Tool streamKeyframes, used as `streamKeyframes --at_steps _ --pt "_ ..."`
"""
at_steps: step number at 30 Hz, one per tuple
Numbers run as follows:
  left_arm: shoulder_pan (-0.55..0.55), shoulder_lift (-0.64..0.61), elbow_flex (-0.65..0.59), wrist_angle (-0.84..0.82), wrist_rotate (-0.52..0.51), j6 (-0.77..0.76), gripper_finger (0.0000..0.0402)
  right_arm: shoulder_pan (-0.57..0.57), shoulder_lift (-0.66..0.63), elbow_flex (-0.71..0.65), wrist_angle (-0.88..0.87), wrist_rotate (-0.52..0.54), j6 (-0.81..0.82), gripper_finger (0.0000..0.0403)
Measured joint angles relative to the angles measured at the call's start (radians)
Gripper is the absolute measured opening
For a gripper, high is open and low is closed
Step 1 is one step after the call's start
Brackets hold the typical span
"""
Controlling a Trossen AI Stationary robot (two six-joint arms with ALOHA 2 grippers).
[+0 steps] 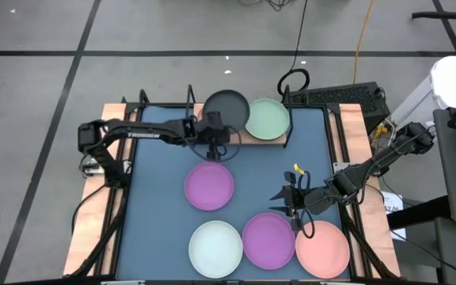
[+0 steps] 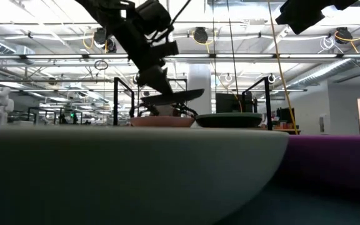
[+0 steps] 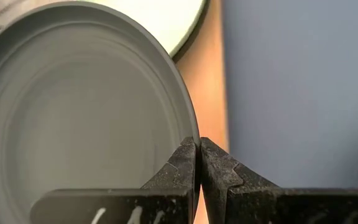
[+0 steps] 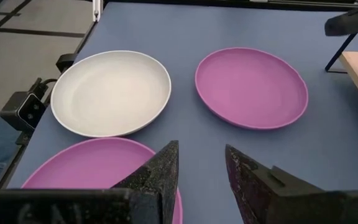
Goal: Place and stack plates onto a shelf
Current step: Stack the black bowl on the pink bowl
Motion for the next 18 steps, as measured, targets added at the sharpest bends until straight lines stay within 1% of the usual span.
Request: streamKeyframes --at_steps 3,9,14,18 --pt "0.009 0.008 0.000 -0.004 -0.026 -0.029 0.0009 0.000 0.000 0.000 -0.006 0.000 0.008 0.0114" --pt "0.028 0.008 0.000 -0.003 -0.027 -0.075 0.0009 0.000 0.000 0.000 -0.008 0.000 0.009 0.0114" --pt "0.042 0.008 0.000 -0.026 0.018 -0.120 0.0009 0.000 0.000 0.000 -0.008 0.000 0.009 0.0114" --pt "0.047 0.008 0.000 -0.032 0.039 -0.128 0.0009 0.000 0.000 0.000 -0.007 0.000 0.009 0.0114"
